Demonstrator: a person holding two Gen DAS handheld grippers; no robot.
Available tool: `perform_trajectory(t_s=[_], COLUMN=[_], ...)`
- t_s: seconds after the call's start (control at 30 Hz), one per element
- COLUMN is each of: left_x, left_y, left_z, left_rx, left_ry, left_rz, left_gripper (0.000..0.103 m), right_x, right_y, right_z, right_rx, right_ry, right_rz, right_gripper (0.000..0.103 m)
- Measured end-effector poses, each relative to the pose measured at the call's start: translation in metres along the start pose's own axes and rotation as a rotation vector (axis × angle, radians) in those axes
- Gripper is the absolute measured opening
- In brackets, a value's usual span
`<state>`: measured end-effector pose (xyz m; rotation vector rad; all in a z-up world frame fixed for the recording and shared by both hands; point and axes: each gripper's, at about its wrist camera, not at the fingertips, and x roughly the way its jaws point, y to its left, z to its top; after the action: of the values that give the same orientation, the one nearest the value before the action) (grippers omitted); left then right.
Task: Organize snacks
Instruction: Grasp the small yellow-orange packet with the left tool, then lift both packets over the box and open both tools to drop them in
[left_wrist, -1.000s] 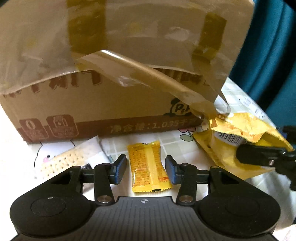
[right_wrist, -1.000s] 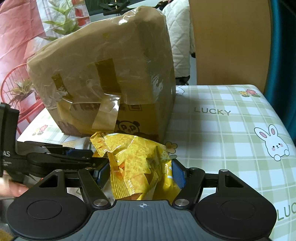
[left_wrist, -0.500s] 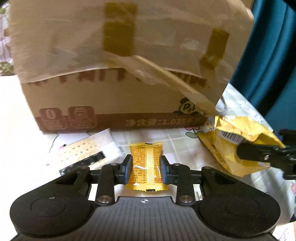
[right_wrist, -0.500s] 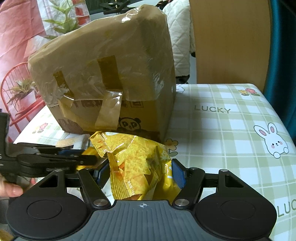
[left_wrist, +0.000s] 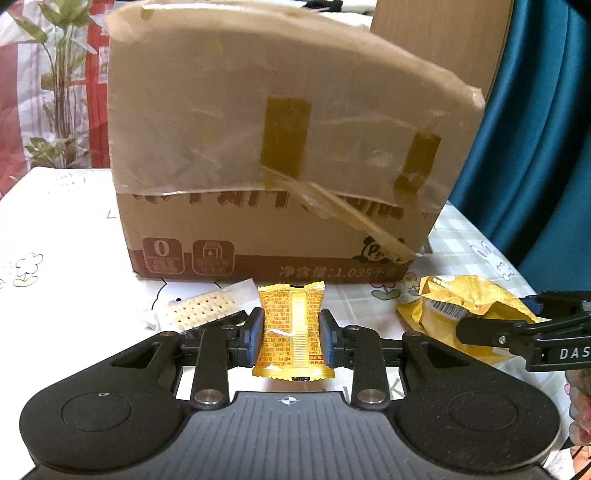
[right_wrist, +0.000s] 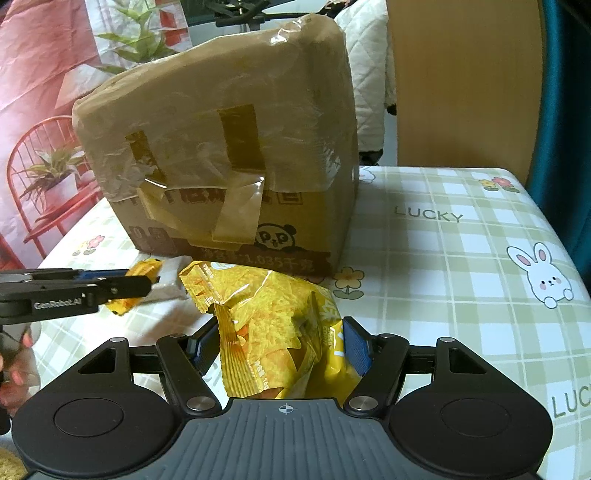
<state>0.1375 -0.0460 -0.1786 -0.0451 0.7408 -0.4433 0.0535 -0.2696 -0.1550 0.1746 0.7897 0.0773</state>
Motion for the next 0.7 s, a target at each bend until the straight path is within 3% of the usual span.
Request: perform_trajectory(t_s=[0.47, 0.7], left_x=[-0.052, -0.079], left_y=[0.001, -0.006], left_z=[0.005, 0.027], left_rx=[0.009, 0.043], left_ry=[-0.117, -0.214], left_rz=[-0.005, -0.021], left_gripper=[0.033, 0.033], right_x=[-0.033, -0.067], right_y=[0.003, 0.008], right_z=[0.004, 0.019], right_rx=[-0.034, -0.056], right_ry=[-0.078, -0.171], right_rz=[-0.022, -0.026], right_gripper=[0.064, 0.064])
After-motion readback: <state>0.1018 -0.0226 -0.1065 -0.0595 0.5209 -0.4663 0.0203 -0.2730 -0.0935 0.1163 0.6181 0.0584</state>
